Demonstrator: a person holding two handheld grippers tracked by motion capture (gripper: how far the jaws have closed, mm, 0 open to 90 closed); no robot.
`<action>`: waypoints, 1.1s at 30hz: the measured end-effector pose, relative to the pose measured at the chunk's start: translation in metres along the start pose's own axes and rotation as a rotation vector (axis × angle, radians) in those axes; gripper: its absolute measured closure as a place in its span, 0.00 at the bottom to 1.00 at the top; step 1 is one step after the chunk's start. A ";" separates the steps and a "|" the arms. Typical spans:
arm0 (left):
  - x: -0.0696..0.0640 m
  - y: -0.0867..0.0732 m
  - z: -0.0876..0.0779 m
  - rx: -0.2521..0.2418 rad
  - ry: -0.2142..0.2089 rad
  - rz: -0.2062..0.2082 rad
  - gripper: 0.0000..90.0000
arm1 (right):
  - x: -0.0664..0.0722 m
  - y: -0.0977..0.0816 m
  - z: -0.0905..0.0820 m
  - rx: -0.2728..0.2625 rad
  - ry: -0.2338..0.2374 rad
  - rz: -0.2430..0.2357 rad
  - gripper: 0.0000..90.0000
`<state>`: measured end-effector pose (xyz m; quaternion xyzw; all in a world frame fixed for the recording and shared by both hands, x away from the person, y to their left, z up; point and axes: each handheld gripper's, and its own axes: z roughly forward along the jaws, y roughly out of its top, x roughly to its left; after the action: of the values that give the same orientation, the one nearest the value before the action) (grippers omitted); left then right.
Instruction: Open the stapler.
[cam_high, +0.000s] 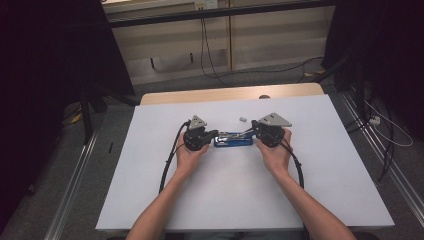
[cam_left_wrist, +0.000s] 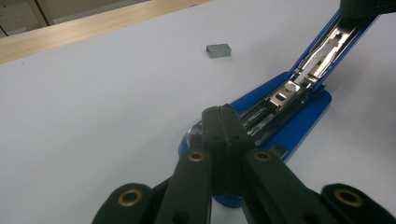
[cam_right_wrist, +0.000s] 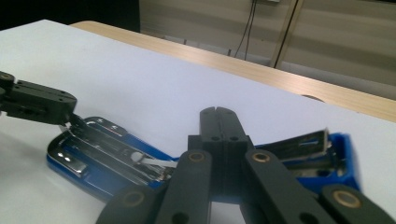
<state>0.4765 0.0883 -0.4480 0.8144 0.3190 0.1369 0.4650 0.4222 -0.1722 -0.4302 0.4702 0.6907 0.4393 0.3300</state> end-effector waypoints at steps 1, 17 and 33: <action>0.000 0.000 0.000 0.000 0.000 -0.001 1.00 | -0.002 -0.001 -0.001 0.001 -0.002 -0.004 1.00; 0.001 -0.001 0.000 -0.006 -0.001 0.000 1.00 | -0.023 -0.004 -0.013 0.022 -0.011 0.002 1.00; 0.000 -0.001 0.000 -0.009 0.005 -0.009 1.00 | -0.028 -0.016 -0.010 0.075 -0.001 -0.003 1.00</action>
<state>0.4759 0.0888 -0.4490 0.8107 0.3229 0.1382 0.4685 0.4170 -0.2045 -0.4398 0.4814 0.7071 0.4124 0.3132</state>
